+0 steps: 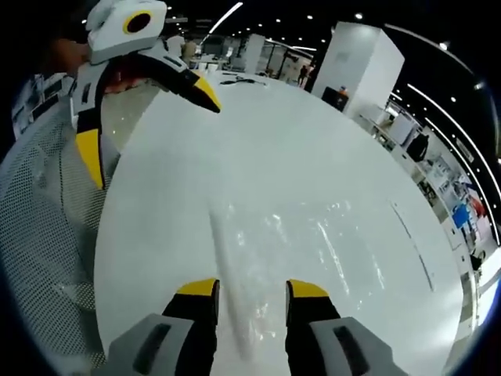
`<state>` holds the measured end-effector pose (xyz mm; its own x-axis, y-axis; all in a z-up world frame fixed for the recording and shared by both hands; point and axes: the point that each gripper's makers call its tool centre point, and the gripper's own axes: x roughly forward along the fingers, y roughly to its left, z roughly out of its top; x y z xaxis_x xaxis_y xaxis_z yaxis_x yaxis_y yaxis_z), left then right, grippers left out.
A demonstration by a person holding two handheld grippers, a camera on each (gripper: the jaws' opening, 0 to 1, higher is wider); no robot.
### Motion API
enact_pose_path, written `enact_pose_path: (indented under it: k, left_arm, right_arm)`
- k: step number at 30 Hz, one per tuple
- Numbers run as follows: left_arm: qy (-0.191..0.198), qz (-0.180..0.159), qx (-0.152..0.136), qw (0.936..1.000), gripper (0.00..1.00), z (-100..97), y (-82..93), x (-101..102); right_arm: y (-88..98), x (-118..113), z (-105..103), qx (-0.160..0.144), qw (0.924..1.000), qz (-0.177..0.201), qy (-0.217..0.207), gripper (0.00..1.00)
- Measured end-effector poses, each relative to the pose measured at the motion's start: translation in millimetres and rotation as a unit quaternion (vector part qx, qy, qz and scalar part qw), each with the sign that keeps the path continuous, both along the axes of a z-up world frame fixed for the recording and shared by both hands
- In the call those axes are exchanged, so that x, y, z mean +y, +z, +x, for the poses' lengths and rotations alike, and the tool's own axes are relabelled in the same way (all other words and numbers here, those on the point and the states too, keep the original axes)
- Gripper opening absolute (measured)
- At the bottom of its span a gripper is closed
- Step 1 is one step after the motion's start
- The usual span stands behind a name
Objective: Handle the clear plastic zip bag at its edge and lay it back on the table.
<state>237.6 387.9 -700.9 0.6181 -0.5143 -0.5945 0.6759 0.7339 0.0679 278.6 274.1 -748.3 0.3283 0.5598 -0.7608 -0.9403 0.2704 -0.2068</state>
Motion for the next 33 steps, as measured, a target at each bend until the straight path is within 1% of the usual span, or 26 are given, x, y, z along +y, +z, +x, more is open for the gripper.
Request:
enact_pose_path:
  k: [5, 8, 11, 15, 19, 22, 24, 27, 33]
  left_arm:
    - [-0.005, -0.002, -0.001, 1.0, 0.9, -1.7, 0.8, -3]
    - [-0.006, -0.001, -0.003, 1.0, 0.91, -1.2, 2.0, -3]
    - [-0.007, -0.002, -0.004, 1.0, 0.91, -0.2, 2.2, -4]
    - [-0.008, -0.001, -0.004, 1.0, 0.91, 0.2, 1.6, -4]
    - [-0.007, 0.0, -0.003, 1.0, 0.92, -0.4, 1.6, -3]
    - [-0.005, 0.0, -0.003, 1.0, 0.93, -0.9, 2.2, -3]
    - [-0.007, -0.002, -0.005, 1.0, 0.92, -2.6, 3.7, -4]
    - [-0.008, -0.002, -0.007, 0.9999, 0.93, -3.0, 4.5, -3]
    - [-0.009, -0.004, -0.013, 0.9999, 0.93, -3.2, 8.5, -5]
  right_arm:
    - [8.9, 0, 1, 0.006, 0.9995, 0.021, -0.02, 0.36]
    - [13.1, -2, 1, 0.009, 0.9989, 0.031, -0.034, 0.44]
    - [19.7, -3, 1, 0.017, 0.9967, 0.056, -0.057, 0.48]
    - [18.7, -5, 1, 0.019, 0.9961, 0.06, -0.062, 0.53]
    - [22.5, -8, 0, 0.017, 0.9954, 0.065, -0.068, 0.59]
    - [30.6, -11, 1, 0.013, 0.9939, 0.077, -0.078, 0.61]
    - [36.2, -12, 0, 0.014, 0.9917, 0.092, -0.089, 0.65]
    - [37.1, -14, 2, 0.017, 0.9897, 0.1, -0.101, 0.69]
    - [47.6, -20, -3, 0.017, 0.9862, 0.116, -0.117, 0.71]
